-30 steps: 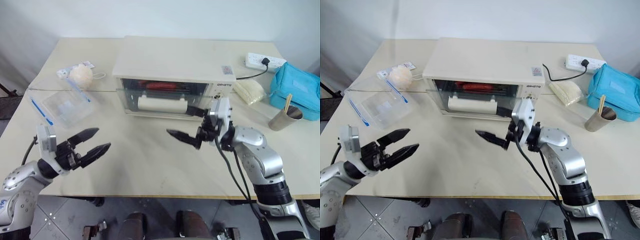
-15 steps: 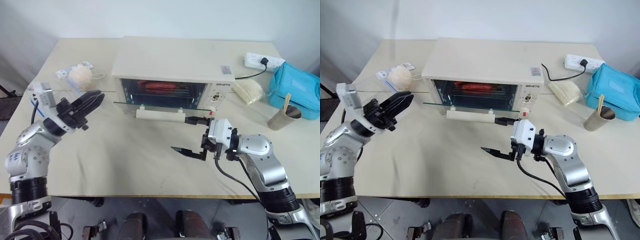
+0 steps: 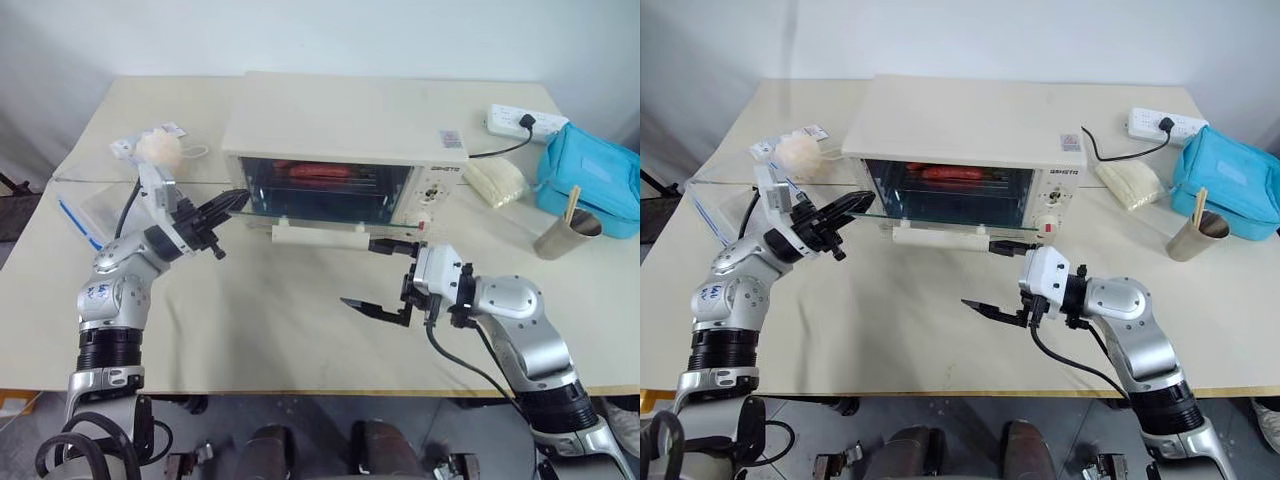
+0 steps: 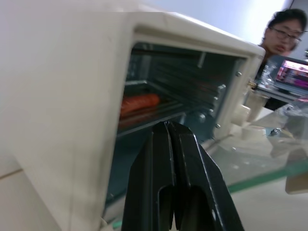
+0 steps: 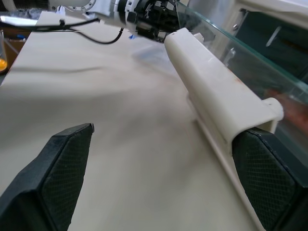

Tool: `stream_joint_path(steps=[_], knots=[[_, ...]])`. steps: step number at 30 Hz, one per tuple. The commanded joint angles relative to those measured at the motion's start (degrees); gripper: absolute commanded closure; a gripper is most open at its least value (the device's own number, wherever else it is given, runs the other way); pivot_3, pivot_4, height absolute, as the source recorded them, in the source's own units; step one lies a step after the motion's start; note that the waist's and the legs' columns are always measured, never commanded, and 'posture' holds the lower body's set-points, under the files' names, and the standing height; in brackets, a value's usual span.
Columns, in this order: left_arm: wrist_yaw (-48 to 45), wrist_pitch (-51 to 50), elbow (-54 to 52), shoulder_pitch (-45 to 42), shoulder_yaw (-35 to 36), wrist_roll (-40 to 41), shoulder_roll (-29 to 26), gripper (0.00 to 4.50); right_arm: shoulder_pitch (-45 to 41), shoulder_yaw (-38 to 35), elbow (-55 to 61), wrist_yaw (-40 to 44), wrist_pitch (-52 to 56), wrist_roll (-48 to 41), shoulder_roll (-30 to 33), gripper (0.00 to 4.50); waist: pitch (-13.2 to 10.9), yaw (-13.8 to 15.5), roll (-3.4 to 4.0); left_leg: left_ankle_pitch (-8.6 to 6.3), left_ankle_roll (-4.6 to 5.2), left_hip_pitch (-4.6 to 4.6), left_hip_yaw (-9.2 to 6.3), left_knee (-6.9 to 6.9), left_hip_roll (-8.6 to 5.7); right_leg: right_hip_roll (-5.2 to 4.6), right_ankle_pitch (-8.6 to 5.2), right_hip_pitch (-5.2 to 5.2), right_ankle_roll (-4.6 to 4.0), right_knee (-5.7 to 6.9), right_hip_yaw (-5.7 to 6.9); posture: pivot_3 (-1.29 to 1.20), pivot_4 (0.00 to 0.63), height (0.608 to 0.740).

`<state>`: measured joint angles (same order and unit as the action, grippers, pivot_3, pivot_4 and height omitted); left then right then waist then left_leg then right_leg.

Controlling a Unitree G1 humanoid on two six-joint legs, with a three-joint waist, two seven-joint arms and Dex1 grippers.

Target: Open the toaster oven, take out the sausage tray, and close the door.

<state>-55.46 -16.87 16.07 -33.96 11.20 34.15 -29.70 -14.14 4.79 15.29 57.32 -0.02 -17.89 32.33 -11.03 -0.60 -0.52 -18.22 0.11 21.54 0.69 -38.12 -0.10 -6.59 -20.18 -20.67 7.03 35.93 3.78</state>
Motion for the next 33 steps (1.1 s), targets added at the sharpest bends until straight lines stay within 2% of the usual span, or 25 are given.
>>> stream_joint_path(steps=[1, 10, 14, 17, 19, 23, 26, 30, 33], knots=[[-3.9, -0.1, -1.8, 1.6, -1.5, -0.5, -0.6, 4.47, 5.2, -4.6, 4.3, -1.5, -0.9, -0.4, 2.5, 0.0, 0.0, 0.6, 0.0, -0.01, 0.02, 0.0, 0.01, 0.0, -0.02, -0.02, 0.0, 0.0, 0.01, -0.01, 0.0, 0.0, 0.15, 0.74], [-5.8, 4.7, -2.5, 6.9, -5.2, -6.5, -0.4, 4.47, 23.1, -17.2, 3.6, -6.8, -5.4, 3.1, 5.4, 0.0, 0.0, 1.3, 0.0, 0.02, 0.12, -0.01, 0.13, -0.09, -0.09, -0.06, 0.06, 0.11, 0.11, -0.08, -0.07, 0.0, 0.15, 0.74], [-4.1, 7.7, -3.3, 9.4, -6.6, -9.7, 0.3, 4.47, 23.4, -20.5, 4.5, -10.3, -4.2, 5.3, 7.0, 0.0, 0.0, 1.1, 0.0, 0.03, 0.11, -0.07, 0.21, -0.08, -0.04, -0.03, 0.06, 0.12, 0.11, -0.08, -0.13, 0.0, 0.15, 0.74], [-2.8, 7.1, -5.0, 11.4, -6.4, -9.5, 1.3, 4.47, 18.3, -18.2, 5.7, -13.0, -2.9, 8.8, 7.6, 0.0, 0.0, 0.5, 0.0, 0.04, 0.09, -0.14, 0.28, -0.06, 0.0, -0.02, 0.06, 0.12, 0.11, -0.04, -0.22, 0.0, 0.15, 0.74], [-2.5, 6.8, -6.4, 12.9, -6.2, -9.1, 1.7, 4.47, 13.4, -13.9, 7.0, -14.2, -0.2, 12.3, 7.5, 0.0, 0.0, 0.4, 0.0, 0.05, 0.07, -0.18, 0.29, -0.05, 0.03, 0.0, 0.06, 0.1, 0.11, -0.02, -0.24, 0.0, 0.15, 0.74], [-1.2, 6.8, -8.3, 14.7, -5.6, -8.8, 2.4, 4.47, 2.6, -3.1, 8.8, -18.1, 5.7, 20.3, 3.5, 0.0, 0.0, 0.4, 0.01, 0.08, 0.01, -0.18, 0.29, -0.02, 0.08, 0.01, 0.05, 0.03, 0.1, 0.01, -0.25, 0.0, 0.15, 0.74], [0.1, 7.8, -9.7, 16.3, -4.6, -8.7, 2.9, 4.47, -5.7, 5.1, 6.4, -22.5, 9.0, 28.8, -1.8, 0.0, 0.0, 0.6, 0.0, 0.08, 0.01, -0.11, 0.21, -0.02, 0.03, -0.02, 0.05, 0.0, 0.09, 0.01, -0.19, 0.0, 0.15, 0.74], [3.0, 9.4, -12.4, 19.2, -2.1, -8.2, 3.8, 3.58, -16.7, 13.5, -3.9, -29.0, 5.4, 38.0, -9.4, 0.0, 0.0, 0.3, 0.0, 0.08, 0.02, -0.07, 0.24, -0.05, -0.05, -0.07, 0.05, -0.03, 0.09, 0.01, -0.2, 0.0, 0.15, 0.74], [3.2, 9.7, -15.7, 22.5, -0.3, -7.4, 2.8, 2.62, -24.6, 18.5, -14.4, -34.7, 8.4, 48.7, -11.9, 0.0, 0.0, 0.0, 0.0, 0.08, 0.02, -0.05, 0.18, -0.01, -0.03, -0.05, 0.05, -0.07, 0.09, 0.06, -0.15, 0.0, 0.15, 0.74]])
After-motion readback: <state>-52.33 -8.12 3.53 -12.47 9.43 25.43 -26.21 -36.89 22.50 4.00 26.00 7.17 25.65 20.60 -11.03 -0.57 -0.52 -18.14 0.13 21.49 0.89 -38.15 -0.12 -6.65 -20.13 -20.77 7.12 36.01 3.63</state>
